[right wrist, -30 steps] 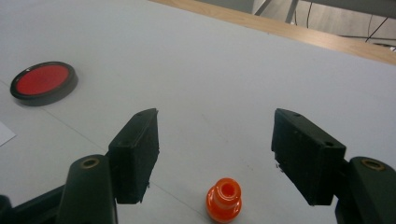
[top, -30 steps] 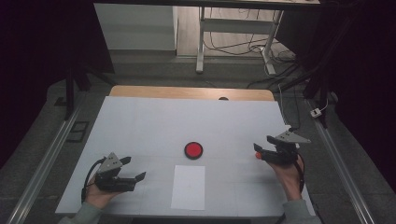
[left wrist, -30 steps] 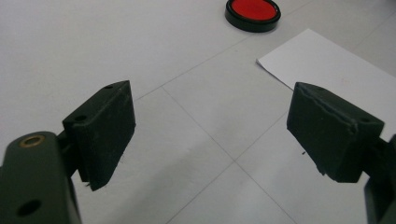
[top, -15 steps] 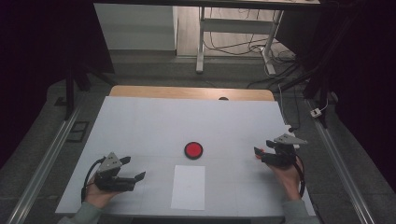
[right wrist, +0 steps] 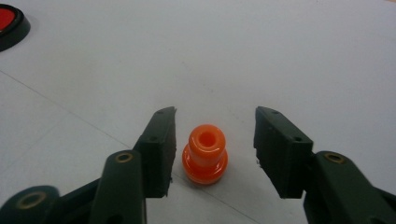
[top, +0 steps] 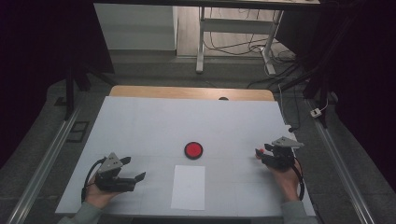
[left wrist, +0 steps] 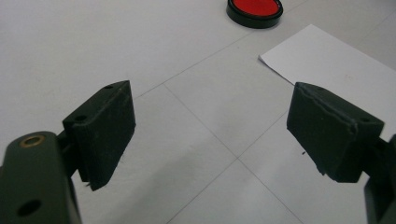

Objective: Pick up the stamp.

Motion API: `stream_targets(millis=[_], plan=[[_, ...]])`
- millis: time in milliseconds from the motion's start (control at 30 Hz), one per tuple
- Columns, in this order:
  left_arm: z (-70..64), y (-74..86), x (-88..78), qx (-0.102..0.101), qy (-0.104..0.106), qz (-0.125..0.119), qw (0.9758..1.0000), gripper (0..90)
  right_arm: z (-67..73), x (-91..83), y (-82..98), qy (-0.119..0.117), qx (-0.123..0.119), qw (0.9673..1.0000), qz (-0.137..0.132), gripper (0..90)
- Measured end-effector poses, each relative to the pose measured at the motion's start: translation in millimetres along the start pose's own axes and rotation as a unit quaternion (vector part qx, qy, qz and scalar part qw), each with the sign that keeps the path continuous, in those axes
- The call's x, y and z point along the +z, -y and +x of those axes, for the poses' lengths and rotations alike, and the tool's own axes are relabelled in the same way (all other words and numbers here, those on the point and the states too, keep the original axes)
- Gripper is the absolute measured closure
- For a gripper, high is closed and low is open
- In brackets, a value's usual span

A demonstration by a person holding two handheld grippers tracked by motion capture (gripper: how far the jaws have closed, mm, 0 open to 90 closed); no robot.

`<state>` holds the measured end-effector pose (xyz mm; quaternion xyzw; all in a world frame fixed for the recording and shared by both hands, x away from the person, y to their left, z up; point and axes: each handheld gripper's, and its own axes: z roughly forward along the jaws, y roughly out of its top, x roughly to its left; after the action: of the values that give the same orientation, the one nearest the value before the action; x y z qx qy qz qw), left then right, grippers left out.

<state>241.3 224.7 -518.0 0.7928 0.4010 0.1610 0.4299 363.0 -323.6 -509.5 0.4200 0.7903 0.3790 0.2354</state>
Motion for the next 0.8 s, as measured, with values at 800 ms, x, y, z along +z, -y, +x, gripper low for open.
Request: stream_targets(millis=[800], plan=[[-2.1, 1.0, 1.7, 0.006, 0.000, 0.008, 1.0000, 16.1, -1.4, -8.5, 0.8, -0.002, 0.014, 0.9994, -0.031, 72.0]])
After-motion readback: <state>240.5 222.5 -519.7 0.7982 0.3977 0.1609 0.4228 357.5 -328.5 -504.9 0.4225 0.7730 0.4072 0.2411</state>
